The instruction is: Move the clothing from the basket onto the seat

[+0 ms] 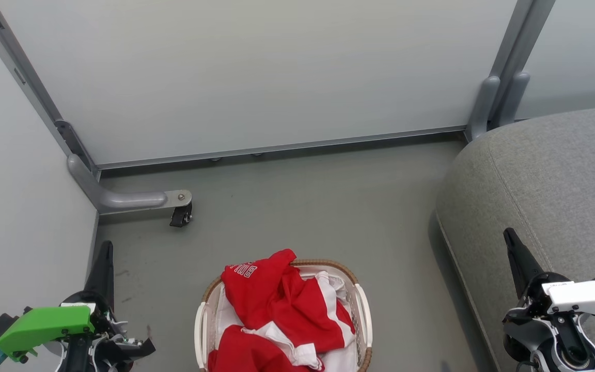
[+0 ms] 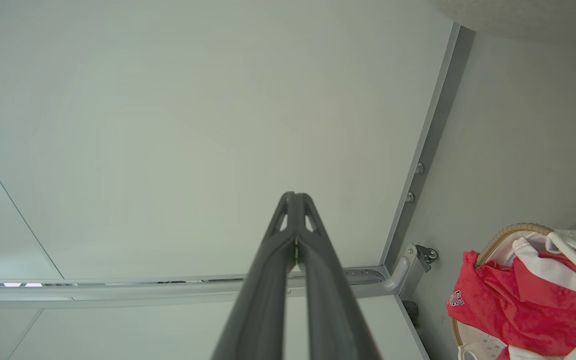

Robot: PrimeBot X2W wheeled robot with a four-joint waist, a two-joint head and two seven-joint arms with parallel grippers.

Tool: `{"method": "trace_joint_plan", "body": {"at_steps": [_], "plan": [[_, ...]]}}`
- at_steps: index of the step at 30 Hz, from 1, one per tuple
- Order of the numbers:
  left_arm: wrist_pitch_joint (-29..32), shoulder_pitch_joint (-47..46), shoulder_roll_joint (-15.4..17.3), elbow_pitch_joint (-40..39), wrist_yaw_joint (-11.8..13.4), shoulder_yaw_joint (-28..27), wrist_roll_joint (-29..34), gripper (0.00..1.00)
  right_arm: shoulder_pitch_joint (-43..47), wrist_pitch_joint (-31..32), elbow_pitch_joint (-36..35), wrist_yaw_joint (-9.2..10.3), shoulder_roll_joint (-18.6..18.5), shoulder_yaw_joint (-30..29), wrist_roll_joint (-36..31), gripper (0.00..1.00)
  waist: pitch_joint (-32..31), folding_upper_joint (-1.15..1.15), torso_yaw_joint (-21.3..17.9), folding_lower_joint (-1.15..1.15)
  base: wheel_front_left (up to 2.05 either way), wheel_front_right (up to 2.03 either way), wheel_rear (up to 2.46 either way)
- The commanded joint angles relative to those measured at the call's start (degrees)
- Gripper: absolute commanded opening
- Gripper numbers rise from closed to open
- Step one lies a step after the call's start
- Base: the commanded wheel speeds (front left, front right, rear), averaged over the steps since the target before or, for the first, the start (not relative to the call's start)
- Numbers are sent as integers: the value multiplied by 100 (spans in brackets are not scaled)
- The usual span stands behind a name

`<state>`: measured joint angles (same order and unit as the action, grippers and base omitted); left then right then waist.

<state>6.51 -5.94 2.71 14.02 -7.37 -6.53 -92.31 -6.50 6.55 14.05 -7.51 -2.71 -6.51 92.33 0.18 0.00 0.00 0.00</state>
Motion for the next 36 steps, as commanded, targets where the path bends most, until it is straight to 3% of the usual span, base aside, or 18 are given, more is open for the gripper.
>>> {"method": "trace_joint_plan", "body": {"at_steps": [1, 36], "plan": [[21, -61, 34, -9, -30, -9, -21, 0, 63, 13, -18, 4, -35, -8, 19, 0, 0, 0, 0, 0, 0, 0, 0], [20, -62, 35, -9, -30, -9, -21, 0, 64, 13, -18, 4, -35, -8, 19, 0, 0, 0, 0, 0, 0, 0, 0]]}}
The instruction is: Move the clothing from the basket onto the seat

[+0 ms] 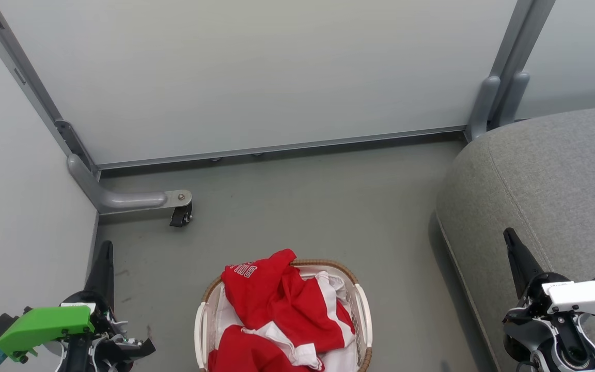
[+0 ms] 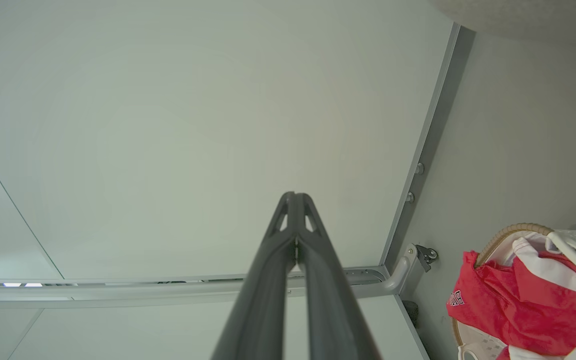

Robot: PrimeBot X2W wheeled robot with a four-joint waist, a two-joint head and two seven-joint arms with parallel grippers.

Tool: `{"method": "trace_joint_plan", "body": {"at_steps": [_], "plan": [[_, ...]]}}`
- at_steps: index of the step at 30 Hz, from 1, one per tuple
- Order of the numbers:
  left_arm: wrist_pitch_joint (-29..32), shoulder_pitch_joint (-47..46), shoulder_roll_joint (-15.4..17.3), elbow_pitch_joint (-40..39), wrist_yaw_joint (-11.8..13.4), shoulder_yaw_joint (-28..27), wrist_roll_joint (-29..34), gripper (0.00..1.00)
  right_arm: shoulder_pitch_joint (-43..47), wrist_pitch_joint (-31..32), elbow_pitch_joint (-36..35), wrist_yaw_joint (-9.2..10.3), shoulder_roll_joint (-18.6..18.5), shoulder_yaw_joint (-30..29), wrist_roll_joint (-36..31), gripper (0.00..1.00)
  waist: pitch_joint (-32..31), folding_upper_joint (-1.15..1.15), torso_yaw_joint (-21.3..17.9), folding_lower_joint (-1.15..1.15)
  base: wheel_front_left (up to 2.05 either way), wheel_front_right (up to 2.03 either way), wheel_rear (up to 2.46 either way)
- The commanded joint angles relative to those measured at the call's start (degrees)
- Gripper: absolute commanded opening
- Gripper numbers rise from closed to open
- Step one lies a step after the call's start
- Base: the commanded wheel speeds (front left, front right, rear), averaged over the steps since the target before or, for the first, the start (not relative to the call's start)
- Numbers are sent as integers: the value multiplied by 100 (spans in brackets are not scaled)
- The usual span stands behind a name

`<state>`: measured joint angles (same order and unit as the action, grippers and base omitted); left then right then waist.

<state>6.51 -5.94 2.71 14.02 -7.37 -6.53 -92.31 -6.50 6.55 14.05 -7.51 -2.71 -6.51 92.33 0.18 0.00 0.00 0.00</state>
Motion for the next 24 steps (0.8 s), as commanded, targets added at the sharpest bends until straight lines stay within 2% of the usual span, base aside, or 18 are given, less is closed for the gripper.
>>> {"method": "trace_joint_plan", "body": {"at_steps": [1, 7, 8, 13, 24], "plan": [[20, -62, 35, -9, -30, -9, -21, 0, 64, 13, -18, 4, -35, -8, 18, 0, 0, 0, 0, 0, 0, 0, 0], [20, -62, 35, -9, -30, -9, -20, 0, 64, 13, -18, 4, -35, -8, 18, 0, 0, 0, 0, 0, 0, 0, 0], [-2, 0, 0, 0, 0, 2, 1, 100, 1, -3, 0, 0, 0, 2, -1, 100, 0, 0, 0, 0, 0, 0, 0], [-22, 165, -39, 229, 13, 46, 7, 100, 121, -19, 224, 1, 73, 30, -10, 100, 1, 0, 0, 0, 0, 0, 0], [-333, 257, -30, 127, 9, 317, 259, 100, 230, -332, 208, 1, 57, 116, -375, 100, -21, 0, -2, 0, 0, 0, 0]]}}
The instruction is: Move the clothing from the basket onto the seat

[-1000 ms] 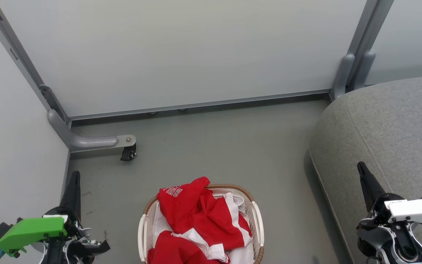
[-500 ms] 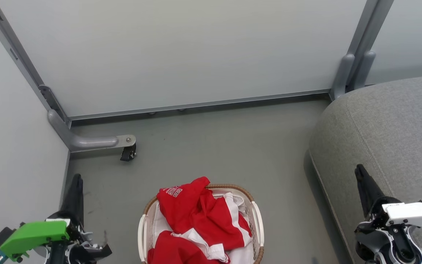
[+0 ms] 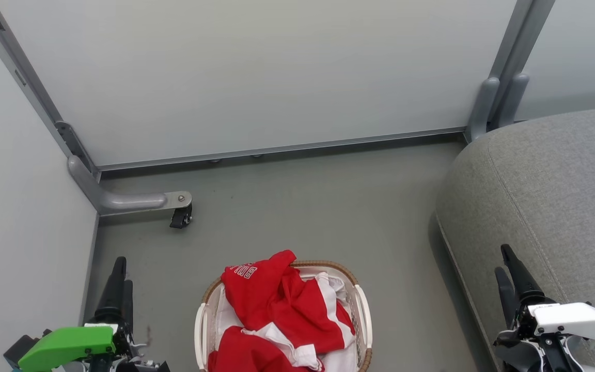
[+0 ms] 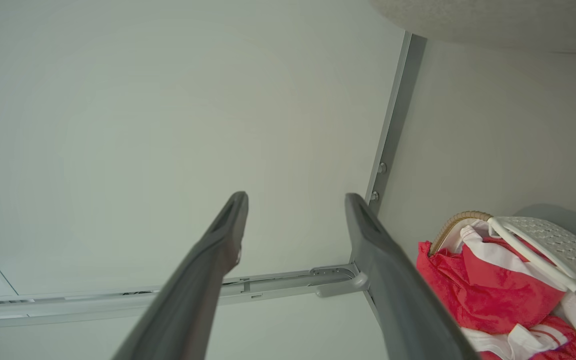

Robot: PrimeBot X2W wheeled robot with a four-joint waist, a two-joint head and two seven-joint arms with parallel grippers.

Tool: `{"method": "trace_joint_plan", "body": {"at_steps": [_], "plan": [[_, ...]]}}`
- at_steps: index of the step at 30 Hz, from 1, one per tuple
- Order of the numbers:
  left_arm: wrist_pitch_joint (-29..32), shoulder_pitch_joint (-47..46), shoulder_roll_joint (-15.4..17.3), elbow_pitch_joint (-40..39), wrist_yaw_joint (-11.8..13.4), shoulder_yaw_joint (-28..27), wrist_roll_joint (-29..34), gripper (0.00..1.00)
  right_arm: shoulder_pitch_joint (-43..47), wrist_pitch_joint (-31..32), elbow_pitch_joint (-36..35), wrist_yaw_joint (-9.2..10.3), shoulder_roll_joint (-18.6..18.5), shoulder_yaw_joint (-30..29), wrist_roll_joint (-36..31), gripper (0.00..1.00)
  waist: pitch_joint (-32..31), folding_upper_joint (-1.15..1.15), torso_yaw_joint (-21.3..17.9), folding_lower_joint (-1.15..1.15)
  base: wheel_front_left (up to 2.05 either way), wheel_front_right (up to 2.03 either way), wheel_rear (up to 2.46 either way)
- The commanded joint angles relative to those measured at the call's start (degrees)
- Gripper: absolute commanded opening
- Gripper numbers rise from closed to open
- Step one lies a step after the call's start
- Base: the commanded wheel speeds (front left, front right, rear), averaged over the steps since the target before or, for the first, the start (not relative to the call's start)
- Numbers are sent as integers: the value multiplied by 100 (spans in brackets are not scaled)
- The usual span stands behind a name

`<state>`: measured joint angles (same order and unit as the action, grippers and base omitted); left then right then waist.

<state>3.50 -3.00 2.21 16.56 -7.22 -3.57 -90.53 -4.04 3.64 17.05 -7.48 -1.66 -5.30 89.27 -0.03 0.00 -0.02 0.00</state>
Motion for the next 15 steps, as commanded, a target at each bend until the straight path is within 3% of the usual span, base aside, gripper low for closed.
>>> {"method": "trace_joint_plan", "body": {"at_steps": [1, 15], "plan": [[-62, -31, 21, -144, -6, 41, 140, 100, -8, -70, -93, -2, -49, -14, -136, 100, -3, 0, 0, 0, 0, 0, 0], [-404, 11, 32, -424, -11, 231, 1456, 100, 75, -414, -524, -2, -68, -108, -1833, 100, -20, 0, -1, 0, 0, 0, 0]]}}
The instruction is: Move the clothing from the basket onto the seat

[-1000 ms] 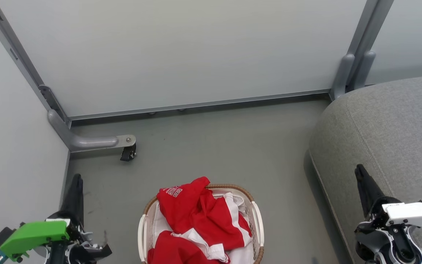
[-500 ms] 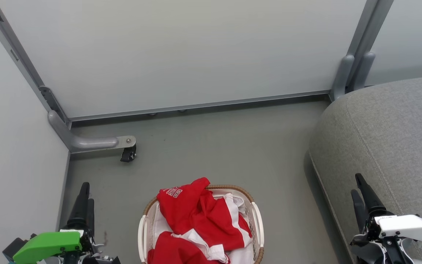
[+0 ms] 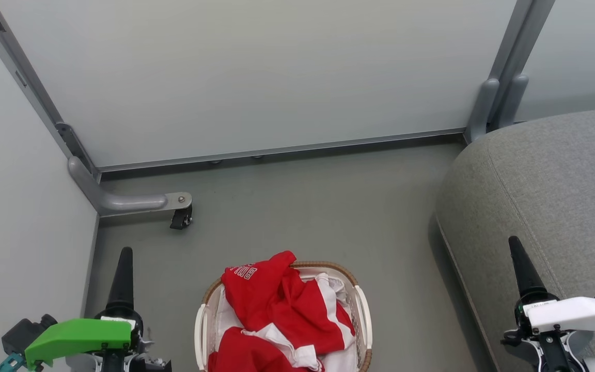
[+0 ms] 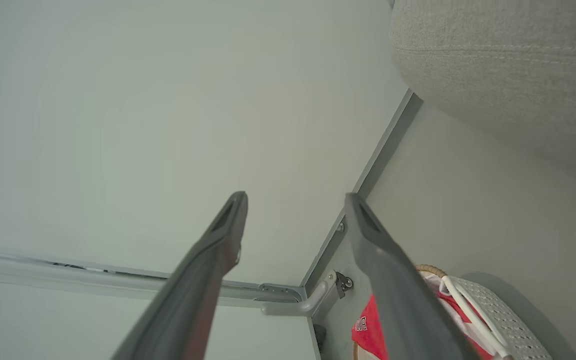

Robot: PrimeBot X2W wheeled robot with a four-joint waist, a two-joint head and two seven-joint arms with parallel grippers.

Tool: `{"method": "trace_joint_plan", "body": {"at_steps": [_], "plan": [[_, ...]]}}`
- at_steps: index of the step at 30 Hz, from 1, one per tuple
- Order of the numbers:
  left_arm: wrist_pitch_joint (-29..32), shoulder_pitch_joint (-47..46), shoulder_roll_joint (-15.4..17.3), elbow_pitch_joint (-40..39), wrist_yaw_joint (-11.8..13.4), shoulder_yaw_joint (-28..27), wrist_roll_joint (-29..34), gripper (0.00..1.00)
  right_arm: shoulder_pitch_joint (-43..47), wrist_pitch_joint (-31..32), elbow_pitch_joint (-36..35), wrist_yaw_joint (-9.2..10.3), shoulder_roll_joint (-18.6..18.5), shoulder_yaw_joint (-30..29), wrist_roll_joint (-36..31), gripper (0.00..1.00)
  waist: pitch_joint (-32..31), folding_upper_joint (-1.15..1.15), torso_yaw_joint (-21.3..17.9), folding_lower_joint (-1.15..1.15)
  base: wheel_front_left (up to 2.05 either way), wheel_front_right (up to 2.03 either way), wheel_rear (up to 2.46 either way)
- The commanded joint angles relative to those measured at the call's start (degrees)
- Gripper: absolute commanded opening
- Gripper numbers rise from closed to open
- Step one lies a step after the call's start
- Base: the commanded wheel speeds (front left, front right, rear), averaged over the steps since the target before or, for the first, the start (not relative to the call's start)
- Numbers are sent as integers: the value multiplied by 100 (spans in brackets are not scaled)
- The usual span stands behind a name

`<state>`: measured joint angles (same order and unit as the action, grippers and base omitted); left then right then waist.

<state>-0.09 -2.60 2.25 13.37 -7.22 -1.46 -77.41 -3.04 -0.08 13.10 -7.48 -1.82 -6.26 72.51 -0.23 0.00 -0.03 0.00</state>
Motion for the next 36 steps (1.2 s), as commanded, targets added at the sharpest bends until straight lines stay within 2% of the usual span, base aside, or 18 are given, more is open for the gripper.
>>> {"method": "trace_joint_plan", "body": {"at_steps": [1, 23, 36], "plan": [[-67, -29, 30, -121, -11, 24, 249, 100, -20, -63, -161, -2, -53, -14, -264, 100, -1, 0, 0, 0, 0, 0, 0], [-513, 72, 46, -210, 83, 399, 2847, 100, 87, -514, -336, -2, -74, 309, -2717, 100, -13, 0, 7, 0, 0, 0, 0], [-729, 211, 54, -54, 162, 378, 3845, 100, 128, -728, -282, -2, -84, 444, -3906, 100, -16, 0, 15, 0, 0, 0, 0]]}}
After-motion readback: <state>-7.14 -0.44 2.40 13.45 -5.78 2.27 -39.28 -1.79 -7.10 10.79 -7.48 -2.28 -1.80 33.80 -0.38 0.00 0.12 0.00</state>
